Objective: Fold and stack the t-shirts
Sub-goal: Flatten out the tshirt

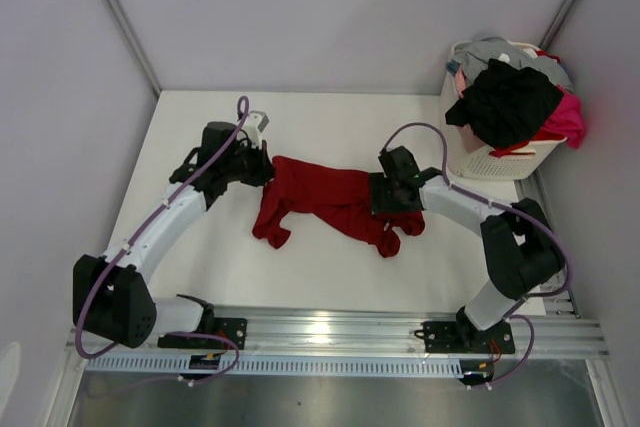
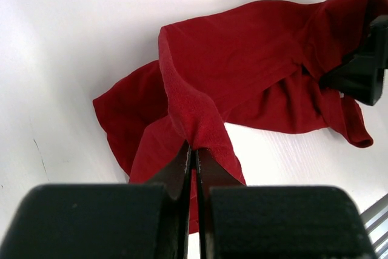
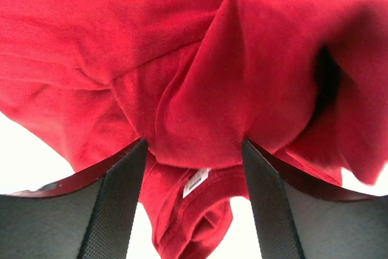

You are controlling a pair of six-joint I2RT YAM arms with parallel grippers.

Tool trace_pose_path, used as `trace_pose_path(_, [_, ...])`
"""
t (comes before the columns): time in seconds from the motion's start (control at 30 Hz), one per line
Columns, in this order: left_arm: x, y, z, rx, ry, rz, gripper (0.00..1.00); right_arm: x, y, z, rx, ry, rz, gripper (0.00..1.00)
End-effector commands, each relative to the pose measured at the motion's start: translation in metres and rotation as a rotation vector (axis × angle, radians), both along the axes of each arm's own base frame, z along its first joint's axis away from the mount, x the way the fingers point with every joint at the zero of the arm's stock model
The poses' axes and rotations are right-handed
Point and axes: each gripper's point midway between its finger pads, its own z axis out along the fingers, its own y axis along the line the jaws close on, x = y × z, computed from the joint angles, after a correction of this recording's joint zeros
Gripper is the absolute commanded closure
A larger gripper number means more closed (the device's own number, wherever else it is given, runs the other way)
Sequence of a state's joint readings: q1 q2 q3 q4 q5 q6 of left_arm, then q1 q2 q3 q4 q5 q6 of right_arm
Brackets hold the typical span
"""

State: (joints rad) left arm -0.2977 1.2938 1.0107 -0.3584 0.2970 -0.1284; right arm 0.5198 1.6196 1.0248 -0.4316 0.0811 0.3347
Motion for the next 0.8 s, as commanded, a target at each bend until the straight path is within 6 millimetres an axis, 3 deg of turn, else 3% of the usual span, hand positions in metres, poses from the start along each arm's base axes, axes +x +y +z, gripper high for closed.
trace_pose_path(0.0, [0.002, 0.000, 0.012, -0.013, -0.054, -0.020, 1.00, 0.012, 0.017, 0.001, 0.023, -0.025, 0.037, 0.33])
trace_pose_path(0.07, [0.002, 0.001, 0.012, -0.011, -0.056, -0.016, 0.99, 0.010, 0.018, -0.005, 0.002, -0.019, 0.045, 0.37])
trace_pose_path(0.17, [0.003, 0.002, 0.011, -0.008, -0.055, -0.015, 0.99, 0.010, 0.012, -0.012, -0.054, -0.015, 0.038, 0.56])
trace_pose_path(0.2, [0.003, 0.002, 0.010, -0.004, -0.053, -0.013, 0.99, 0.012, 0.006, -0.011, -0.082, -0.026, 0.021, 0.76])
trace_pose_path(0.27, [0.004, 0.003, 0.010, 0.001, -0.054, -0.005, 0.99, 0.016, 0.000, -0.001, -0.104, -0.054, 0.000, 1.00])
trace_pose_path(0.37, [0.006, 0.007, 0.015, 0.008, -0.060, 0.015, 1.00, 0.029, -0.003, 0.025, -0.130, -0.128, -0.018, 1.00])
trace_pose_path(0.47, [0.012, 0.011, 0.043, 0.000, -0.110, 0.021, 1.00, 0.053, -0.003, 0.084, -0.148, -0.255, -0.017, 1.00])
trace_pose_path(0.5, [0.020, 0.013, 0.076, -0.009, -0.182, 0.032, 1.00, 0.061, -0.003, 0.105, -0.151, -0.297, -0.023, 1.00])
trace_pose_path(0.53, [0.023, 0.017, 0.092, -0.004, -0.219, 0.042, 0.99, 0.071, -0.007, 0.126, -0.163, -0.340, -0.019, 1.00])
trace_pose_path(0.57, [0.024, 0.024, 0.102, 0.015, -0.241, 0.053, 1.00, 0.086, -0.007, 0.169, -0.140, -0.422, -0.040, 1.00])
trace_pose_path(0.63, [0.034, 0.041, 0.171, -0.012, -0.386, 0.106, 1.00, 0.105, -0.020, 0.218, -0.100, -0.515, -0.071, 1.00])
trace_pose_path(0.67, [0.034, 0.044, 0.206, -0.035, -0.467, 0.109, 1.00, 0.116, -0.021, 0.265, -0.033, -0.609, -0.088, 1.00])
trace_pose_path(0.7, [0.037, 0.060, 0.226, -0.036, -0.520, 0.150, 1.00, 0.123, -0.028, 0.290, 0.000, -0.659, -0.105, 1.00])
trace_pose_path(0.73, [0.037, 0.069, 0.254, -0.041, -0.592, 0.174, 1.00, 0.133, -0.049, 0.315, 0.024, -0.712, -0.146, 1.00])
trace_pose_path(0.77, [0.035, 0.076, 0.284, -0.046, -0.667, 0.192, 1.00, 0.139, -0.056, 0.341, 0.056, -0.775, -0.154, 1.00])
